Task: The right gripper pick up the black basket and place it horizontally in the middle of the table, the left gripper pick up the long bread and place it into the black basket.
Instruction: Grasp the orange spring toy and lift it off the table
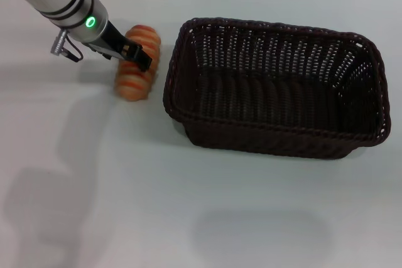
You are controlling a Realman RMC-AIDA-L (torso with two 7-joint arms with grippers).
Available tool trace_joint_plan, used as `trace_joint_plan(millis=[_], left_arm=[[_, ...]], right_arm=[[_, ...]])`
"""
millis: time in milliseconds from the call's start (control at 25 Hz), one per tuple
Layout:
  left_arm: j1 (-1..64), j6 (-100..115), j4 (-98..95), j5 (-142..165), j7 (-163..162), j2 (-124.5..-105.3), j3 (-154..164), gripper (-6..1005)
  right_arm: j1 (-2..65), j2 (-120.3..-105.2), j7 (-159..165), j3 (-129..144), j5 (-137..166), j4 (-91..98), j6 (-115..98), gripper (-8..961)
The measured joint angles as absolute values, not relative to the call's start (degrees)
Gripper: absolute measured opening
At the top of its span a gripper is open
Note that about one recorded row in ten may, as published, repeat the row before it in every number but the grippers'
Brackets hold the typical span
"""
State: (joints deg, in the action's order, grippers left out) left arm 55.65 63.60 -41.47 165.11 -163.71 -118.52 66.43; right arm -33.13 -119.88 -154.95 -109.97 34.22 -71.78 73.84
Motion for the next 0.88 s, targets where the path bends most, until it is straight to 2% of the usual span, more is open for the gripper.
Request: trace_joint_plan(millis=[880], left_arm=[[55.5, 64.4, -41.0, 162.3, -162.8, -118.47, 68.7, 637]], right_arm=[[-31.4, -119.88, -154.9, -109.5, 34.2, -72.3, 73.6, 537]])
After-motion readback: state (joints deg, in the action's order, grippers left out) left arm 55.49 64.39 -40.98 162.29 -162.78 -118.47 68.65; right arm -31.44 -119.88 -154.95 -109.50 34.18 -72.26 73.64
